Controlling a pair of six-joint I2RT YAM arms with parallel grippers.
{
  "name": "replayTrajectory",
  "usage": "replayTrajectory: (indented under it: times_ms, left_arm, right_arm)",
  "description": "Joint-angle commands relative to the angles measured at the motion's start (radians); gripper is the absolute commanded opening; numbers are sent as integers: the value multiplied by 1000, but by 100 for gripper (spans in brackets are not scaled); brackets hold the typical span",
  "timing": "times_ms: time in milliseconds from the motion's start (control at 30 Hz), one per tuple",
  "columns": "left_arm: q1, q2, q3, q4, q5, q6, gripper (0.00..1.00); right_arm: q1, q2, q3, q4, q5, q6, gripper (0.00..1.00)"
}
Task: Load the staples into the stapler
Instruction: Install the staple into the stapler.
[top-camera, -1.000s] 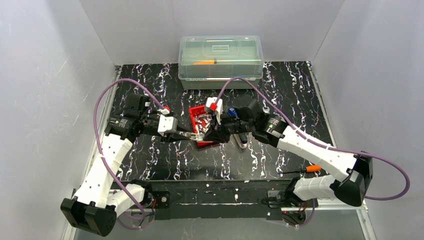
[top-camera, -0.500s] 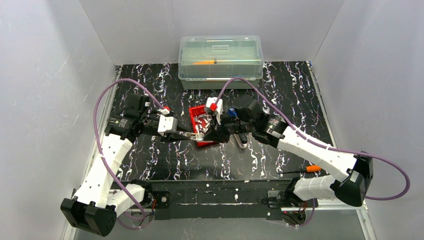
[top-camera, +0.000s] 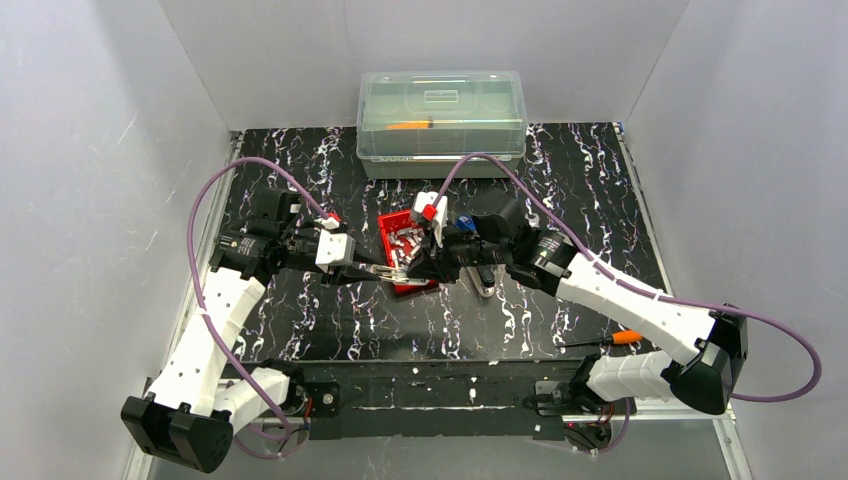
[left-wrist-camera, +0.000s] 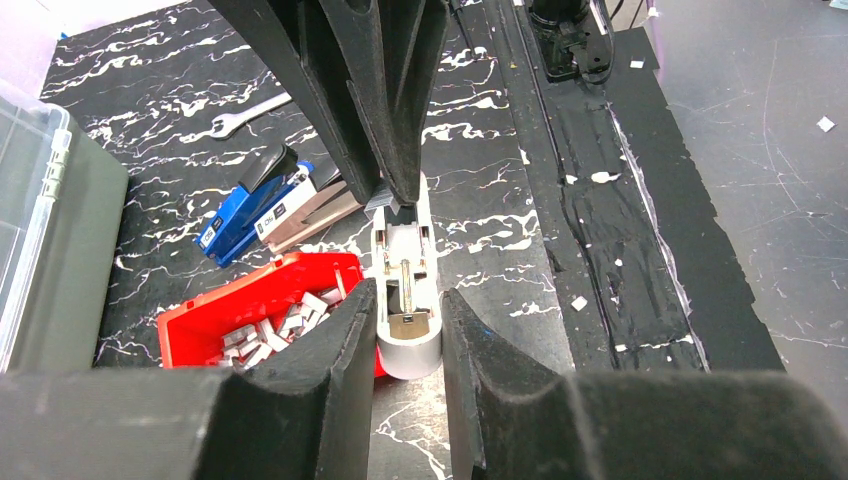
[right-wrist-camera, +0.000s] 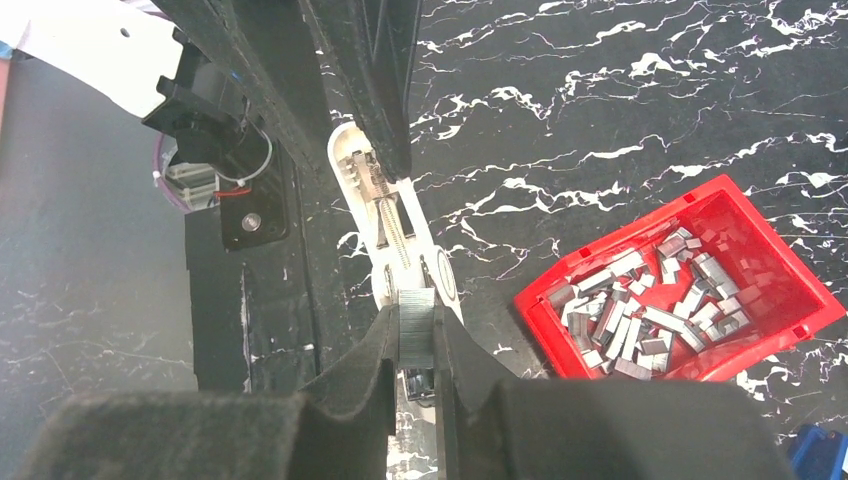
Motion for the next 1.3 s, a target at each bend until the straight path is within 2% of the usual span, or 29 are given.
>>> replayTrajectory:
  times_ms: [0,633,833,1100,1267]
  left_arm:
    - [-4,-14,33,-20,45,5,0]
    - [-5,-14,21,-21,36,4,0]
    - [-6,-10,33,-21,34,5,0]
    - [-6,-9,11,-13,37,-4,0]
    - [-7,-9,16,-6,36,-20,0]
  right_arm:
    - [4,-24,-21,28,4,-6,15]
    - [4,-26,-82,65,15,-3,16]
    - [4,-24,-96,74,18,1,21]
    - [4,-19,-96,88,9,13,22]
    - [4,-19,-100,89,7,15,31]
